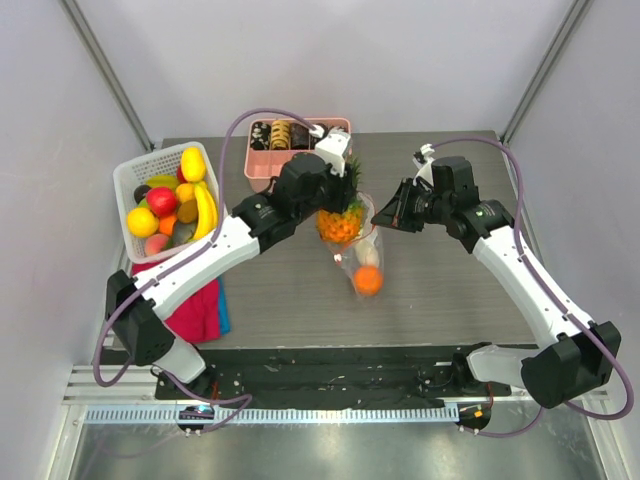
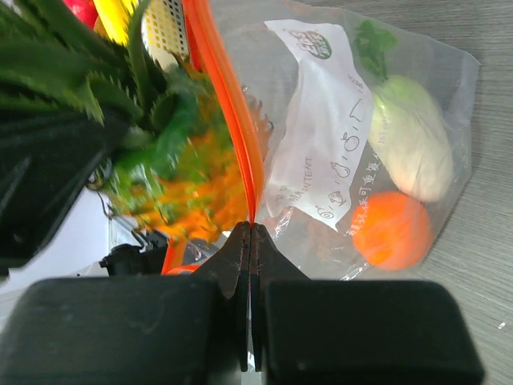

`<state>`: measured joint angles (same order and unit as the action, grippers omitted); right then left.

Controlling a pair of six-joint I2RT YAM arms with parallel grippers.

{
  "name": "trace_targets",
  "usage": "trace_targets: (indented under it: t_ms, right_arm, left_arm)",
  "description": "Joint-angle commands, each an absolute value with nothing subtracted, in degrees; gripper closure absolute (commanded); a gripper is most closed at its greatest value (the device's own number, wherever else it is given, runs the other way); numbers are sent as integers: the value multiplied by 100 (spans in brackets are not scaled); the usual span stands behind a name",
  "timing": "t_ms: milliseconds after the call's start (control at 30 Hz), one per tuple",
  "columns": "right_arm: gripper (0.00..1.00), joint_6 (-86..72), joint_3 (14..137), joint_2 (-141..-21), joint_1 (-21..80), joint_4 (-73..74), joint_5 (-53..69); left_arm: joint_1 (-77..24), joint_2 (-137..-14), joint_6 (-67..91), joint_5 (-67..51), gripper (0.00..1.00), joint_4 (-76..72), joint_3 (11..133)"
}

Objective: Place the food in the zip-top bag and seal the zipper
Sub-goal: Place the fake fruit in the zipper food storage bag.

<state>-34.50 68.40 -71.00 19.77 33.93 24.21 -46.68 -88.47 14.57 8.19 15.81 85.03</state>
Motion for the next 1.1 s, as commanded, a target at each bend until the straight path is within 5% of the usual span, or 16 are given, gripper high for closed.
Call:
trace_targets:
  t_ms: [0, 433, 1067]
  right_arm:
    - [99, -3577, 6979, -6917, 1969, 3164, 2523]
    - [99, -3674, 6996, -6855, 1978, 3191, 2434]
    - [99, -3744, 6768, -6618, 1969, 3164, 2531]
  left_arm:
    - [-5062, -8639, 1159, 1564, 100, 1213, 8701]
    - [-5212, -10133, 3348, 2733, 100, 4605, 11232]
    - [-5089, -9361, 3691, 1529, 100, 3481, 9721]
